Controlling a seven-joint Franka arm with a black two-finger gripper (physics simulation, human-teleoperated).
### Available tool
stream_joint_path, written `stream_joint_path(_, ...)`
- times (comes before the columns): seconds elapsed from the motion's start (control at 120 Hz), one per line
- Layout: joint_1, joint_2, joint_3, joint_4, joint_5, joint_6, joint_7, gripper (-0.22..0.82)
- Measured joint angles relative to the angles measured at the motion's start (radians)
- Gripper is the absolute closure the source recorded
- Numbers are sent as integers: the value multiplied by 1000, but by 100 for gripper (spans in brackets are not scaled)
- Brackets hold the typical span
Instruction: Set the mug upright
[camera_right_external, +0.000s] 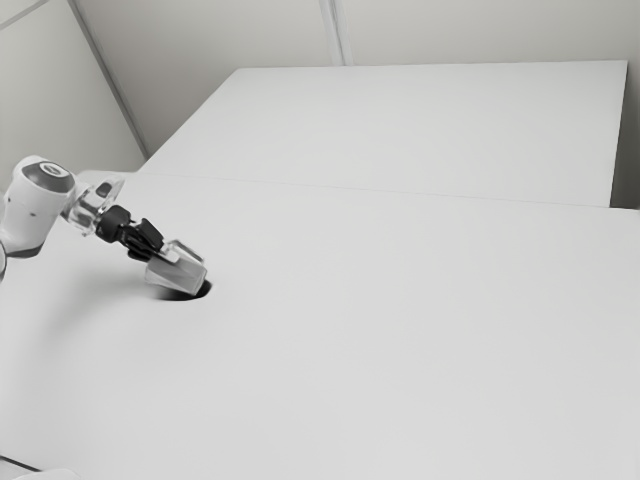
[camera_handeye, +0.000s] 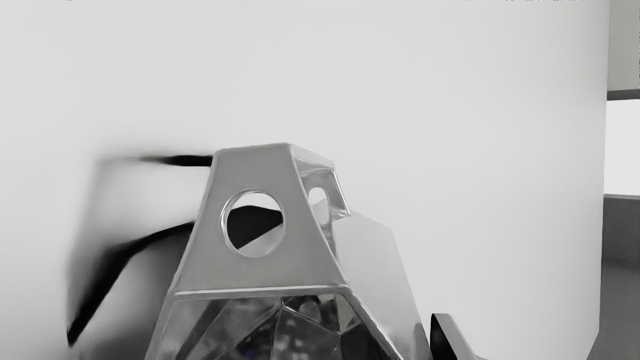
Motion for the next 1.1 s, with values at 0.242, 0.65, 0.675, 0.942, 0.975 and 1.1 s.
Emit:
stream_joint_path(0.242,0,-5,-1,7,-7,-12,-16,75)
stream_joint_path(0.65,-184,-291,19,-131,150,71,-53,77)
stream_joint_path(0.675,-217,-309,35,-146,169,84,-58,77)
stream_joint_path(0.942,-591,-467,290,-344,337,252,-122,77)
stream_joint_path(0.975,-634,-486,319,-371,358,280,-134,77)
stream_joint_path(1.1,-731,-498,354,-400,462,354,-199,77)
